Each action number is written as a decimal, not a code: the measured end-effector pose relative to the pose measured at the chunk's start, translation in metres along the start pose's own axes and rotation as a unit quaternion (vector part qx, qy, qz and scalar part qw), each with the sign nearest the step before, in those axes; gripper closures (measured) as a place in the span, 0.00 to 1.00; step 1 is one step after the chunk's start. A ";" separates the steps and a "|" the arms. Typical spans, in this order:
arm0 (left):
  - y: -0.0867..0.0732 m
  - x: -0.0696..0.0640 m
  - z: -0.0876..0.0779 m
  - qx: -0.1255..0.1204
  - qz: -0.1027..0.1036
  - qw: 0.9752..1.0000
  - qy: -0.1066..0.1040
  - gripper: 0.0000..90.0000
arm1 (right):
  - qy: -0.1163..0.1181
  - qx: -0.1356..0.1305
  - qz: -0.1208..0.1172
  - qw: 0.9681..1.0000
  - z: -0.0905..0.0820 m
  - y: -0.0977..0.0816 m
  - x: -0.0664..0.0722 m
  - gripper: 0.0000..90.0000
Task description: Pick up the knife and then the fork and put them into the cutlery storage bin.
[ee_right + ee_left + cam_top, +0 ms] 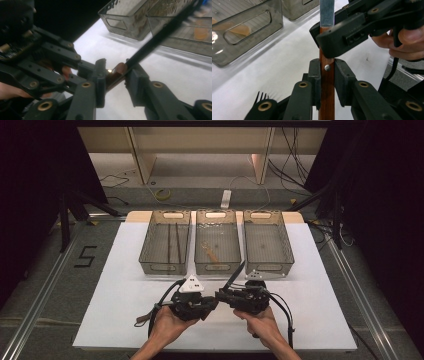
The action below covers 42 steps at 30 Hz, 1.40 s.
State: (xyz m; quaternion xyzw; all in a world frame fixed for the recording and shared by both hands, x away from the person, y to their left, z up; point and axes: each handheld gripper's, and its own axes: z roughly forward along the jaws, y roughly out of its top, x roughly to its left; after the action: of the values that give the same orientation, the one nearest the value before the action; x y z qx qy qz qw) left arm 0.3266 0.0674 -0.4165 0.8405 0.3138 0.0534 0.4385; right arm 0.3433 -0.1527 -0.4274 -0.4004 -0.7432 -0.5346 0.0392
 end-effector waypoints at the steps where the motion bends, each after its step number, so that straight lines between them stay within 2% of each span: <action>1: 0.000 0.000 0.000 -0.002 0.001 1.000 0.001 0.84 | 0.001 -0.002 0.005 1.000 0.000 0.000 0.000 0.82; 5: 0.000 -0.001 0.001 -0.003 -0.004 1.000 -0.006 0.82 | 0.028 -0.007 0.029 0.999 -0.002 0.002 -0.001 0.90; 7: 0.000 0.001 0.000 -0.007 -0.006 1.000 -0.008 0.77 | 0.024 -0.004 0.015 1.000 -0.003 0.003 0.001 0.90; 10: 0.001 0.005 -0.002 0.004 -0.014 1.000 -0.012 0.56 | 0.020 -0.004 0.004 1.000 -0.006 0.005 0.002 0.90; 13: -0.001 0.009 -0.008 0.002 -0.006 1.000 -0.009 0.46 | 0.006 -0.002 0.000 1.000 -0.012 0.009 -0.002 0.90; 14: -0.001 0.011 -0.009 0.010 -0.002 1.000 -0.007 0.43 | -0.001 -0.002 -0.001 1.000 -0.015 0.011 -0.004 0.90; 16: -0.003 0.015 -0.013 0.017 0.012 1.000 0.011 0.37 | -0.011 -0.002 -0.001 1.000 -0.020 0.014 -0.007 0.90; 19: -0.006 0.022 -0.018 0.024 0.012 0.999 0.024 0.32 | -0.023 -0.004 0.000 1.000 -0.030 0.020 -0.013 0.90; 23: -0.010 0.031 -0.027 0.030 0.024 0.998 0.043 0.27 | -0.042 -0.010 0.010 0.999 -0.043 0.029 -0.024 0.90; 27: -0.013 0.039 -0.034 0.024 0.018 0.998 0.055 0.23 | -0.065 -0.011 0.017 0.998 -0.056 0.038 -0.034 0.90; 30: -0.016 0.044 -0.038 0.030 0.016 0.998 0.060 0.21 | -0.077 -0.014 0.023 0.997 -0.064 0.047 -0.042 0.90; 35: -0.022 0.051 -0.044 0.039 0.020 0.995 0.086 0.20 | -0.089 -0.016 0.029 0.995 -0.076 0.062 -0.053 0.90; 42: -0.029 0.059 -0.050 0.040 0.011 0.995 0.093 0.18 | -0.099 -0.024 0.041 0.994 -0.091 0.087 -0.067 0.90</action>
State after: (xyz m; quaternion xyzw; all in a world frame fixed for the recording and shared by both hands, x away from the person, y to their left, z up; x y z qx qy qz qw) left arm 0.3414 0.1489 -0.4195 0.8521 0.3458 0.1237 0.3728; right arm 0.4099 -0.2555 -0.3549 -0.4824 -0.7132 -0.5080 -0.0220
